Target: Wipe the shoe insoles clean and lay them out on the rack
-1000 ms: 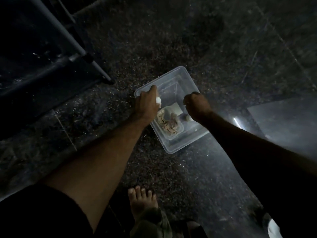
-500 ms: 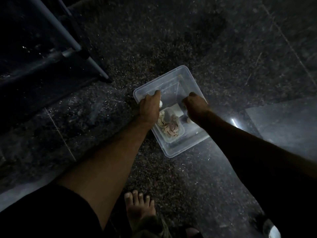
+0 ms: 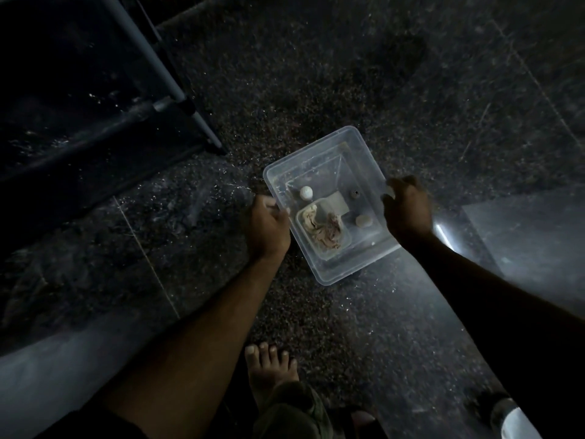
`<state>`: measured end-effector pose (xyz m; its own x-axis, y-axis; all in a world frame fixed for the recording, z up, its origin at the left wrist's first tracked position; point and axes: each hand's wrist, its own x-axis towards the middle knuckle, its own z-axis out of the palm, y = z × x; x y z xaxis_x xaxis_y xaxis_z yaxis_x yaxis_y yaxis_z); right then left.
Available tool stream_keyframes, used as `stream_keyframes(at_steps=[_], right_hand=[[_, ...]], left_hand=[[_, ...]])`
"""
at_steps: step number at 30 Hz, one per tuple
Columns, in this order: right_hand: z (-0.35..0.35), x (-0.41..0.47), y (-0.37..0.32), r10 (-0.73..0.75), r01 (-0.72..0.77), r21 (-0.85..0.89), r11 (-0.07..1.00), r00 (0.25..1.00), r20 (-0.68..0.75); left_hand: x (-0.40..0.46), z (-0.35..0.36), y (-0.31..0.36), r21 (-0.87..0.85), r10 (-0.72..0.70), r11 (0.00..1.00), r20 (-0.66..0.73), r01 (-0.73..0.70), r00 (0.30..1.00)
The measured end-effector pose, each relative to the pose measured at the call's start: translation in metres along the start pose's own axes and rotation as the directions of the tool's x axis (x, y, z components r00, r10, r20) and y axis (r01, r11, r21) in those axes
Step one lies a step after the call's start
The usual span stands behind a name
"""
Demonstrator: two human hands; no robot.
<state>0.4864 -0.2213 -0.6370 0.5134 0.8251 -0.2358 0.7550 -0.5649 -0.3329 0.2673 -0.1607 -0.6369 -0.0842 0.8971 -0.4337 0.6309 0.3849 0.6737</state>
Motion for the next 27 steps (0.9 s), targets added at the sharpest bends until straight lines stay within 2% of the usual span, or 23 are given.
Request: stream_keyframes(at_steps=[2,5,10,20,27], right_hand=[[-0.002,-0.003,0.001,-0.004,0.004,-0.019,1.000,1.000,0.004],[-0.002,-0.005,0.001,0.028,-0.027,-0.028,0.999,0.999,0.036],[-0.003,-0.001,0.002,0.023,-0.020,-0.070,0.997,0.998,0.053],[-0.004,0.005,0.003,-0.047,0.070,-0.175,0.982,0.990,0.131],[-0.004,0.012,0.005,-0.043,0.068,-0.163,0.984,0.987,0.155]], left_hand=[[-0.006,0.007,-0.007,-0.043,-0.138,0.989,0.061,0.141,0.989],[-0.010,0.018,-0.019,-0.120,-0.270,0.950,0.141,0.287,0.952],[-0.010,0.019,-0.019,-0.216,-0.334,0.896,0.243,0.387,0.911],[-0.004,0.018,-0.028,-0.265,-0.323,0.886,0.234,0.380,0.917],[-0.001,0.019,-0.032,-0.241,-0.315,0.896,0.245,0.372,0.917]])
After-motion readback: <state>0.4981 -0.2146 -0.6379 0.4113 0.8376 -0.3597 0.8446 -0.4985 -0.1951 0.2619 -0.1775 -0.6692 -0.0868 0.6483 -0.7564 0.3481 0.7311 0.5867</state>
